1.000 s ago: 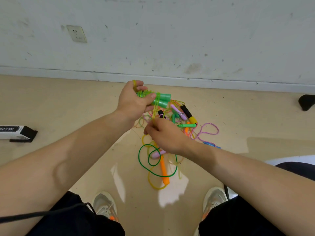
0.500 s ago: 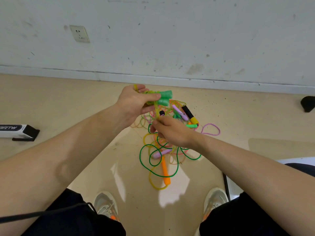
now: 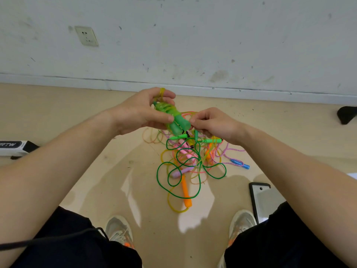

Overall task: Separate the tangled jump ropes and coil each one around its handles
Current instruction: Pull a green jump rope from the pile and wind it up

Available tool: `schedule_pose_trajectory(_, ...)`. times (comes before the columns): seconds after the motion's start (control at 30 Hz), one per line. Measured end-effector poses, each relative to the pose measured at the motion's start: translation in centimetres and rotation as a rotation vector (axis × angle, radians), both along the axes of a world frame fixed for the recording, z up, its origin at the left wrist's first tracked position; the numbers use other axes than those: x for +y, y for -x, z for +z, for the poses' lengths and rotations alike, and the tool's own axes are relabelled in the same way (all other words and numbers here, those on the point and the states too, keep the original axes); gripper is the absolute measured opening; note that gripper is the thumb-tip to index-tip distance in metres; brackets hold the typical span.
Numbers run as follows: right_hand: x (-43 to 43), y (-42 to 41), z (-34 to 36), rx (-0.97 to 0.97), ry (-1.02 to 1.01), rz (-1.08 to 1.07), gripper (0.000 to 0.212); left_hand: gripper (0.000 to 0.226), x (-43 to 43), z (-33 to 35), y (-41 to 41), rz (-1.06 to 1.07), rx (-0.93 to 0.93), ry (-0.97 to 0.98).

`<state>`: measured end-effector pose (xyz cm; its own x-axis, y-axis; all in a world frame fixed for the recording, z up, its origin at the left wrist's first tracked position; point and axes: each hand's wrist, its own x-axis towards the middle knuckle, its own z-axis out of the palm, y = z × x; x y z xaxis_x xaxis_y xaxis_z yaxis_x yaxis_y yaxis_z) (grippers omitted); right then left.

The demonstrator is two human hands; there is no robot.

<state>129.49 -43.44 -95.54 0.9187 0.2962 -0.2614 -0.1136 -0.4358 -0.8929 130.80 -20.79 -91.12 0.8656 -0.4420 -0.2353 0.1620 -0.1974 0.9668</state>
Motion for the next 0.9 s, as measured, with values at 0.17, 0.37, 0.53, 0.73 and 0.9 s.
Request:
schedule_pose_trajectory(0.17, 0.9, 0.4, 0.8, -0.032, 0.059, -0.061, 0.029, 0.062, 0.1, -0.7, -0.1, -0.161, -0.202, -0.312)
schedule_pose_trajectory(0.37, 2.6, 1.2, 1.8, 0.125, -0.116, -0.198, 0.021, 0.066, -0.4, -2.0, -0.6, -0.145, -0.491, -0.564)
schedule_pose_trajectory(0.53, 3.8, 2.2, 1.3, 0.278, -0.540, -0.397, 0.023, 0.068, -1.2, -3.2, -0.5, 0.072, -0.617, -0.536)
schedule_pose_trajectory(0.73, 4.3, 2.9, 0.4, 0.252, -0.552, -0.355, 0.013, 0.070, -2.9, -4.2, 0.0, 0.302, -0.626, -0.390)
schedule_pose_trajectory(0.9, 4.3, 2.7, 0.1, 0.198, -0.513, -0.360, 0.013, 0.066, -3.9, -4.5, 0.6, 0.403, -0.396, -0.219)
